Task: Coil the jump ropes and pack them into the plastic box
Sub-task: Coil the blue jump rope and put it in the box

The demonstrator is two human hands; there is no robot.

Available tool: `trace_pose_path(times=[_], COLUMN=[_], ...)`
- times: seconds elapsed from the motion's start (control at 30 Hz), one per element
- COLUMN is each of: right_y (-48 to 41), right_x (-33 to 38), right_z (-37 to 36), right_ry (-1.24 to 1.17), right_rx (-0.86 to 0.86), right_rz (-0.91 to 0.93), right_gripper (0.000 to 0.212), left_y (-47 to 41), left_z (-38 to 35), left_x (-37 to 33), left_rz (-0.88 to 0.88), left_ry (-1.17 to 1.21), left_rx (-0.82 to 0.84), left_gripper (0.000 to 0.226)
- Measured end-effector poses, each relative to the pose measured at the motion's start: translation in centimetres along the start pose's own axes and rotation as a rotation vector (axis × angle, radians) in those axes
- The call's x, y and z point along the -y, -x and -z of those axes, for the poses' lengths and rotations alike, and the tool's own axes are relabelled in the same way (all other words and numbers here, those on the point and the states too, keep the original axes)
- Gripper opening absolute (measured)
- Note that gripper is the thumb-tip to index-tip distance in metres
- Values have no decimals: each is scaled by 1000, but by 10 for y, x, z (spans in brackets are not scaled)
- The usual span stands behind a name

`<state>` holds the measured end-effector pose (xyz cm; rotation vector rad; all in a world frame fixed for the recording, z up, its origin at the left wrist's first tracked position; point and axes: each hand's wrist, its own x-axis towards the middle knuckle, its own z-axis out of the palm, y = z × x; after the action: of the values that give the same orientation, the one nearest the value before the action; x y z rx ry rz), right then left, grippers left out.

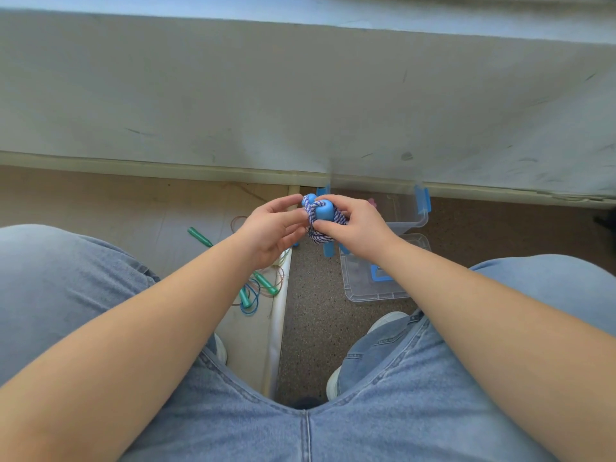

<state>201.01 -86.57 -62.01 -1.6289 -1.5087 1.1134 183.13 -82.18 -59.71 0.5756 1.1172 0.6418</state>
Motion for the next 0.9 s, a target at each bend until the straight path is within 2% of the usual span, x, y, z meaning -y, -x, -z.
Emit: trace_pose_path(times=[0.13, 0.2, 0.3, 0.37, 0.47, 0.67, 0.83, 0.9], right_y=[0, 1, 5, 6, 4, 5, 8, 10], right_x=[3, 6, 11, 11, 8, 6, -3, -3], right_z=[-1, -3, -7, -11, -12, -5, -4, -3], right_ry=[-43, 18, 246, 300, 277, 319, 375, 374], right_rx=[39, 45, 73, 87, 102, 172, 248, 269], right_rz=[-5, 19, 101, 172, 234, 138, 104, 87], right_gripper=[66, 71, 89, 95, 81, 56, 47, 45], left_y=[-2, -6, -6, -3, -3, -12, -3, -1], left_z=[1, -1, -5, -7, -6, 3, -1, 3], left_x=[-1, -4, -9, -6, 1, -10, -1, 1], left_rz=[-1, -23, -85, -110, -152, -229, -90, -119], left_ry=[45, 60, -109, -250, -391, -441, -745, -913], left_rx=[-21, -57, -46, -11, 32, -57, 104, 175], left_gripper=[30, 26, 20, 16, 17, 30, 27, 20])
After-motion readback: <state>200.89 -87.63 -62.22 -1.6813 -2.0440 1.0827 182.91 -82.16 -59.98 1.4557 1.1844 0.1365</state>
